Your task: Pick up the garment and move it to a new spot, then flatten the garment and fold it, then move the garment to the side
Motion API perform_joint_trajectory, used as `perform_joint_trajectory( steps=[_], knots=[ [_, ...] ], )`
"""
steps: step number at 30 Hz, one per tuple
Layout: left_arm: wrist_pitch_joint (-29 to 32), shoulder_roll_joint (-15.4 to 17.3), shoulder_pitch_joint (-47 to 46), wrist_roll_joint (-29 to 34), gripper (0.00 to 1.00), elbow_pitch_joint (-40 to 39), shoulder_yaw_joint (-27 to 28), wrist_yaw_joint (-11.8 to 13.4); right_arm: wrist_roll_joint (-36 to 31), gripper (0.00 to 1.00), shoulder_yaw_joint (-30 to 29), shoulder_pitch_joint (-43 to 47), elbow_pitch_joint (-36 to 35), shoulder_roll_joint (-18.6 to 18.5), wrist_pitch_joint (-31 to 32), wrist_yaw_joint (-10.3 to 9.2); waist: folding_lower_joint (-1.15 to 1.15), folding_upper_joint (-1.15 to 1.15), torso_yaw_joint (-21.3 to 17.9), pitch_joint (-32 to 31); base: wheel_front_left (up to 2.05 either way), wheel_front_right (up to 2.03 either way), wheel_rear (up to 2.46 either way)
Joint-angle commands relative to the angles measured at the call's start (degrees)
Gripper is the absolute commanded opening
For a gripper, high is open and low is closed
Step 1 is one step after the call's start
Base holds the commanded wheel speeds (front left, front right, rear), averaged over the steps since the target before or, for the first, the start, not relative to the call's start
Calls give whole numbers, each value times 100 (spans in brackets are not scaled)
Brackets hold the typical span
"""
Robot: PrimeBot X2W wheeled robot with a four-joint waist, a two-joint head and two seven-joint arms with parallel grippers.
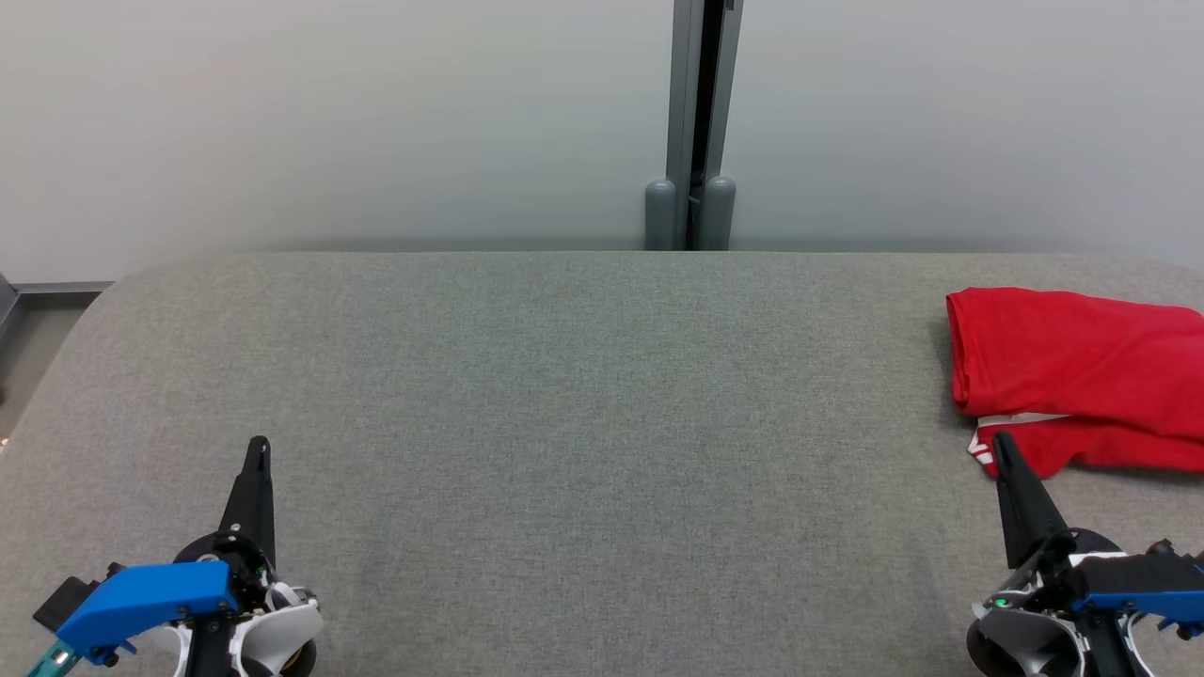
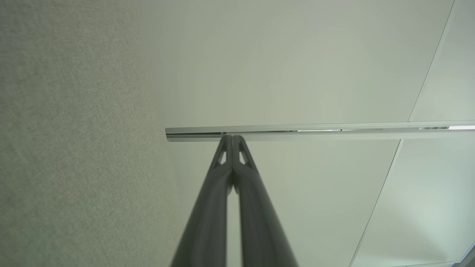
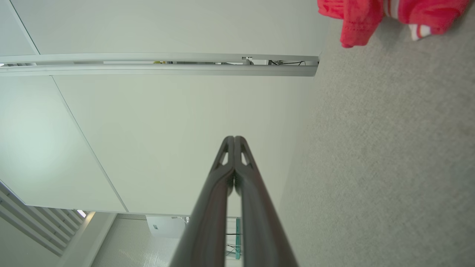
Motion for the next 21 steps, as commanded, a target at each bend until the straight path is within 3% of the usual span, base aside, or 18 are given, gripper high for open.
perform_joint_trajectory(
  steps=[1, 21],
  knots=[
    [19, -9, -54, -13, 0, -25, 6, -28, -1, 0, -16, -55, -18, 1, 21, 2, 0, 0, 0, 0, 0, 0, 0],
    [19, -9, -54, -12, 0, -26, 6, -28, -2, 0, -16, -55, -18, 0, 22, 2, 0, 0, 0, 0, 0, 0, 0]
  ],
)
